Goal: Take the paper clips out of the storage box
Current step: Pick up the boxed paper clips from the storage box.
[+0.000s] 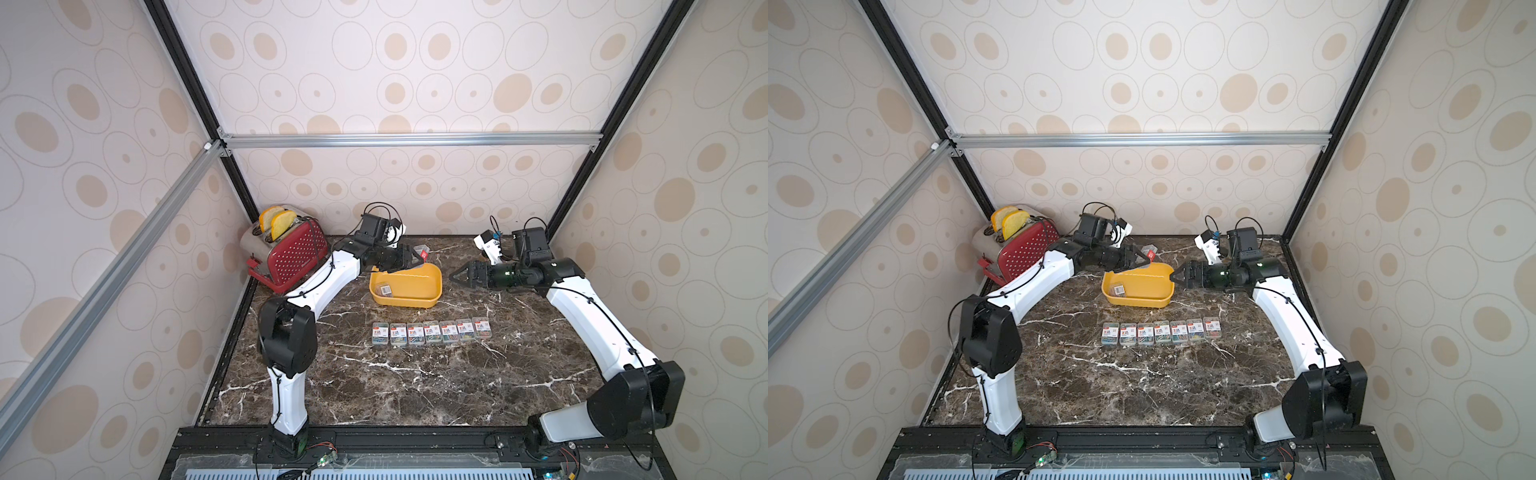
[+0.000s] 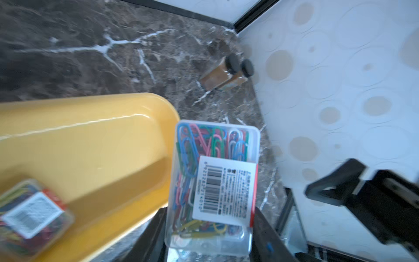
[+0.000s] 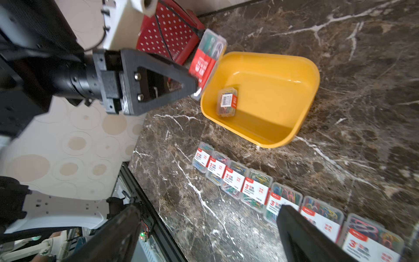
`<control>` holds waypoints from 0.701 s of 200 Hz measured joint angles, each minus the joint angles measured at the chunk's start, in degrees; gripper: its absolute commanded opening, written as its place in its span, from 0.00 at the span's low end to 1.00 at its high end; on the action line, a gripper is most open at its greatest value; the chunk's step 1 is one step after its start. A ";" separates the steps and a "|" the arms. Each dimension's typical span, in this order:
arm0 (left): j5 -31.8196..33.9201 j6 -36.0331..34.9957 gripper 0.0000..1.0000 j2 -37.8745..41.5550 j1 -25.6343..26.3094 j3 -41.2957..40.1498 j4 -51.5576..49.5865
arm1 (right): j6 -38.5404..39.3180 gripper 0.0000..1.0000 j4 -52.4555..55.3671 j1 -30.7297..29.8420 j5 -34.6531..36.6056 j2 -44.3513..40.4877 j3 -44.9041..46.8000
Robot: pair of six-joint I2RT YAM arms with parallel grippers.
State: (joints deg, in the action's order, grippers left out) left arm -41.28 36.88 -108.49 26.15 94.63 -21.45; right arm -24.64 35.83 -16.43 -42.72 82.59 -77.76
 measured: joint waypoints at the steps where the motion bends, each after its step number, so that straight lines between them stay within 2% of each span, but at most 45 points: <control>1: -0.44 0.42 0.30 0.35 0.02 -0.63 0.35 | -0.31 1.00 -0.48 0.02 -0.26 0.00 0.11; 29: -5.99 11.52 0.30 3.98 0.46 -10.73 10.47 | -6.93 1.00 -9.18 0.11 -5.29 0.07 2.23; 57: -9.14 22.60 0.30 6.05 0.59 -16.59 20.81 | -14.67 0.99 -19.19 0.11 -9.40 0.98 2.69; 103: -11.52 37.22 0.30 9.33 0.57 -18.67 35.50 | -24.55 0.99 -30.27 0.11 -12.68 3.54 2.69; 140: -12.37 44.94 0.30 10.71 0.57 -19.04 44.00 | -29.92 0.99 -35.56 0.11 -12.90 4.42 2.71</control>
State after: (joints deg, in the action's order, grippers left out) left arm -53.65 81.82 -97.78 26.72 75.59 22.55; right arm -54.57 0.27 -16.32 -55.61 87.00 -75.05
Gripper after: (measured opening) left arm 0.515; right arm 0.992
